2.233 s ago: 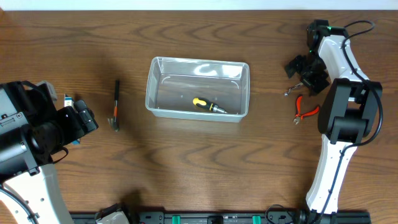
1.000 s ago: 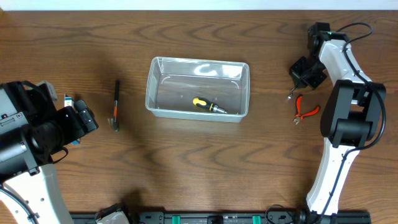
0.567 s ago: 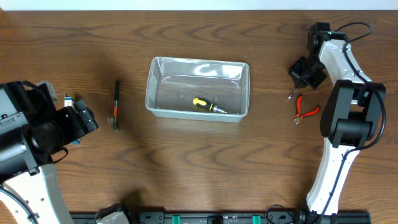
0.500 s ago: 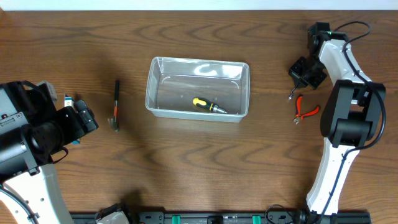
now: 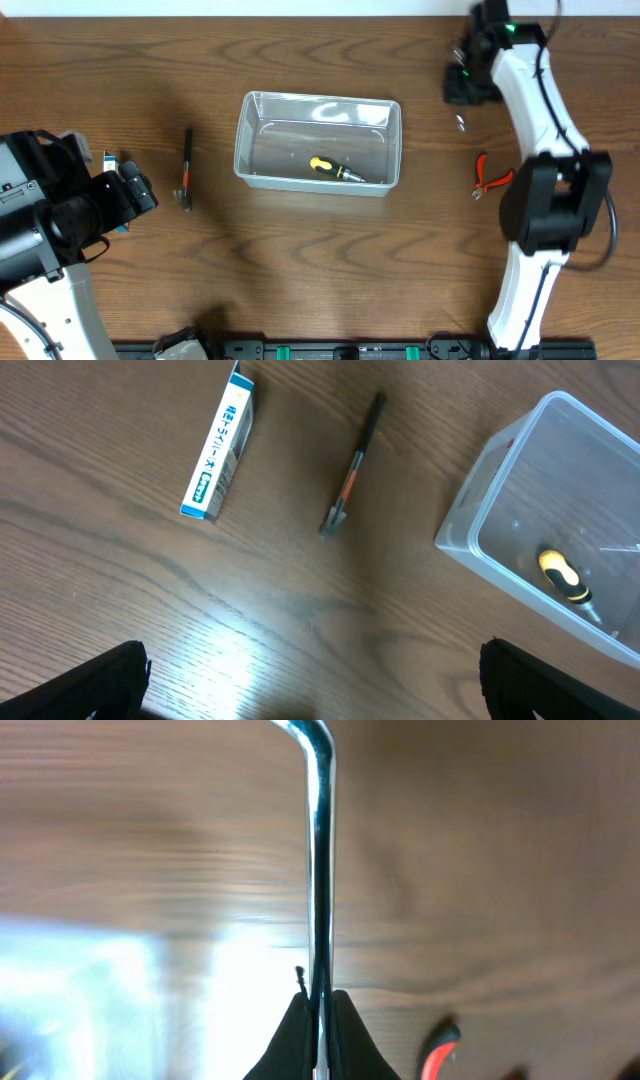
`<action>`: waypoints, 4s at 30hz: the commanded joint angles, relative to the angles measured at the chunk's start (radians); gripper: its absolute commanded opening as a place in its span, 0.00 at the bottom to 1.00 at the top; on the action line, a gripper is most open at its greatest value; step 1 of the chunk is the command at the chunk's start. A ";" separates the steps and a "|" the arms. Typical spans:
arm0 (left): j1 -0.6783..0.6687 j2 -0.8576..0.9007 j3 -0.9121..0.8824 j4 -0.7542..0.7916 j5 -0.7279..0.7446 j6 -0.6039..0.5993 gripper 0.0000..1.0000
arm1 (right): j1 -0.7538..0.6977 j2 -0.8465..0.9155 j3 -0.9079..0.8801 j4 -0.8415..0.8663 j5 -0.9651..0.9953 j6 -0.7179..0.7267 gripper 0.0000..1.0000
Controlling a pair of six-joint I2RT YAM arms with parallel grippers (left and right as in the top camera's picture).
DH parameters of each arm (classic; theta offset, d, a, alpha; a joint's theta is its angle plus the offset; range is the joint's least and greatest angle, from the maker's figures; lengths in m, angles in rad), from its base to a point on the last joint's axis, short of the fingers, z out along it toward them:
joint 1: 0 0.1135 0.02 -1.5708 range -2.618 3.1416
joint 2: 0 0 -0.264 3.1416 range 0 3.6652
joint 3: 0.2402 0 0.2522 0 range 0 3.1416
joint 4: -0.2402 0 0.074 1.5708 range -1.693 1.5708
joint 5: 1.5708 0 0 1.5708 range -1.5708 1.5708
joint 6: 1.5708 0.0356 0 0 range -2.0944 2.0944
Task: Pack container
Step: 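Carry the wrench into the container and release it, then move the right gripper to the red-handled pliers and grasp them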
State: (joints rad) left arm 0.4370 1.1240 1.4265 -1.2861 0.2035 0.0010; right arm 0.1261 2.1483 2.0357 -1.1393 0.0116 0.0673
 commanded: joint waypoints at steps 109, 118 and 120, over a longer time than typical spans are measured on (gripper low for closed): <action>0.005 -0.003 0.014 -0.050 0.002 0.014 0.98 | -0.303 -0.461 -1.012 0.467 0.008 0.800 0.99; 0.005 -0.003 0.014 -0.049 0.003 0.014 0.98 | -0.303 -0.386 -1.012 0.493 0.019 0.820 0.99; 0.005 -0.003 0.014 -0.049 0.003 0.014 0.98 | -0.303 -0.378 -1.012 0.497 0.021 0.835 0.99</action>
State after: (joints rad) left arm 0.4377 1.1240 1.4269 -1.3315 0.2035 0.0013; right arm -0.1711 1.7527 1.0309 -0.6460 0.0090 0.8635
